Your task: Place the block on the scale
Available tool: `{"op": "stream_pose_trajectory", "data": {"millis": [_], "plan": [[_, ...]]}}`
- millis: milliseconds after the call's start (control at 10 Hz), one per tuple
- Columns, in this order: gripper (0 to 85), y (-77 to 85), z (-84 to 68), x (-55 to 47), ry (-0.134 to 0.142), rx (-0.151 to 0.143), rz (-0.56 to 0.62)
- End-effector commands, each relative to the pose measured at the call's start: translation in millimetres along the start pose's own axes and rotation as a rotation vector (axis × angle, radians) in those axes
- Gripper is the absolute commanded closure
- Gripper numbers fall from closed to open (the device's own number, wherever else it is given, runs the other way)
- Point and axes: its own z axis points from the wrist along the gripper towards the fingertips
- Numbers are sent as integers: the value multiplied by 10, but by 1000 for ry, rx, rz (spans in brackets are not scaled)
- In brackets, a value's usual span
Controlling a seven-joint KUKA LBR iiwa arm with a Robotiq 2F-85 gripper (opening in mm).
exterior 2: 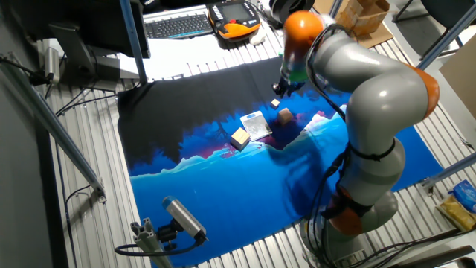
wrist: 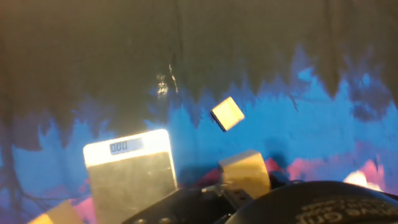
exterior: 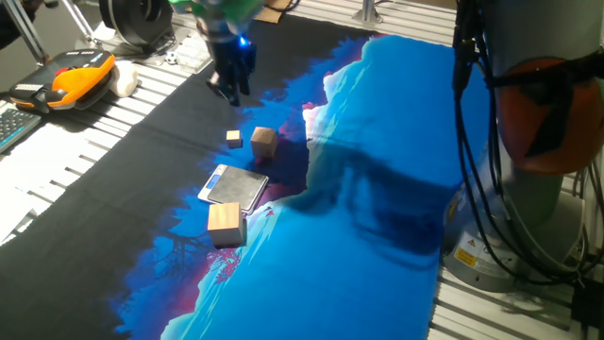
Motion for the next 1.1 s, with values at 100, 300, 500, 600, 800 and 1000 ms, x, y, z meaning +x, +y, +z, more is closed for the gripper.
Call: {"op": "stream_pose_trajectory", "data": {"millis": [100,300,500,600,800,1000], "plan": [[0,49,665,46,0,6,-26],[0,32,799,89,8,15,-57],[0,-48,983,167,-4,-13,-71],[0,-58,1061,202,-8,-17,-71],[0,-62,1178,252,-9,-22,-79],[0,-102,1269,276,-13,-30,-94]]}}
